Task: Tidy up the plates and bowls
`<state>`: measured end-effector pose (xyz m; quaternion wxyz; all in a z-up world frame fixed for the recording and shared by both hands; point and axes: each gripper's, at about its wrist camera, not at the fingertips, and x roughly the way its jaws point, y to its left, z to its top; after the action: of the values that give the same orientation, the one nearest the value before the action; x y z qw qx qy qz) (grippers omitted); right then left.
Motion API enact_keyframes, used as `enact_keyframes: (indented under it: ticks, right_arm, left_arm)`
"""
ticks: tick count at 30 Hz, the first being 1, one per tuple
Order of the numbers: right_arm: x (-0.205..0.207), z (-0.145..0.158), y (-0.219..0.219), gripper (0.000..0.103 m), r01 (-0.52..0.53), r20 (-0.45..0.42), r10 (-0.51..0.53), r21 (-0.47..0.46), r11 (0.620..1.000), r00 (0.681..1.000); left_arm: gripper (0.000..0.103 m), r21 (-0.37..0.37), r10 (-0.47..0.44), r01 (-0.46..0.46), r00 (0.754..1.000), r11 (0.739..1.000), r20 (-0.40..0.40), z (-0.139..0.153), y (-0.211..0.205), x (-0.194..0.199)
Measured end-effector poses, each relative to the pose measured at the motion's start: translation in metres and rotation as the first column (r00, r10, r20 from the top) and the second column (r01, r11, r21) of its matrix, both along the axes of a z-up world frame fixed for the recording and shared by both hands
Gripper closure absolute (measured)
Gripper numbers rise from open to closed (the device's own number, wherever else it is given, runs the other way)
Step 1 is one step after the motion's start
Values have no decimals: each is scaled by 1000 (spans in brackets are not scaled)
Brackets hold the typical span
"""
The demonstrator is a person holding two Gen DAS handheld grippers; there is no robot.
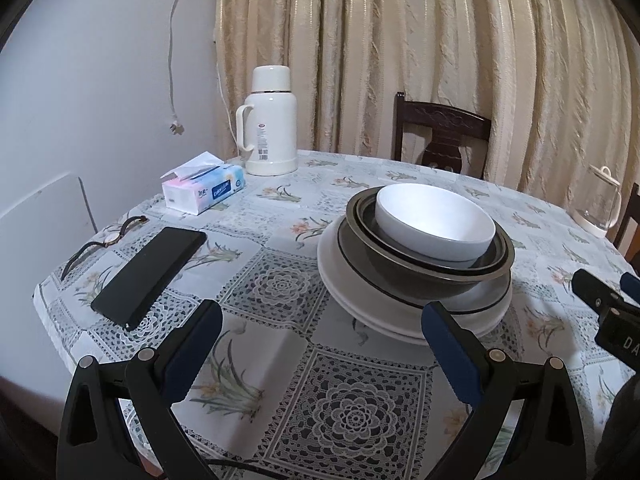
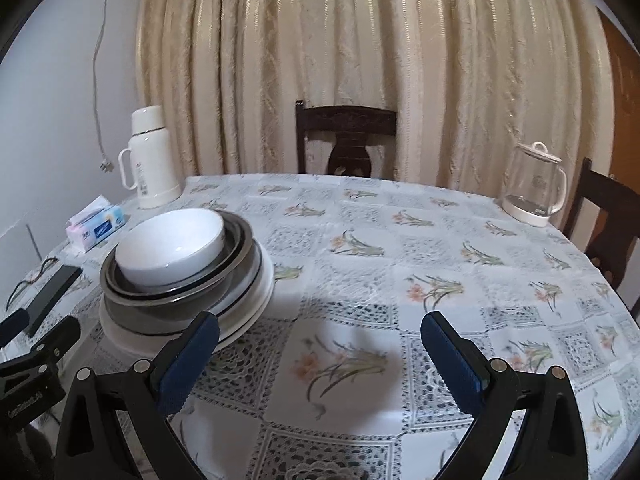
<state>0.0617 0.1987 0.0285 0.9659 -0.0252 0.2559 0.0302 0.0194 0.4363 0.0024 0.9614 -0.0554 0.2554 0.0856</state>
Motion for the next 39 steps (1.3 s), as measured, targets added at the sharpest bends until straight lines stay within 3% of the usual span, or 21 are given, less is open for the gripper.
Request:
enact_keyframes:
  ticks: [16,39]
  right_arm:
    - [-1,-14,27,0,-70,-46,67,-81,994,997]
    - [2,-25,35,0,-144,-108,138,-55,988,985]
  left_arm:
    - [3,11,-13,14,999,1000,-48,-14,1,6]
    - [3,20,-21,22,997,1000,-68,-22,-1,6]
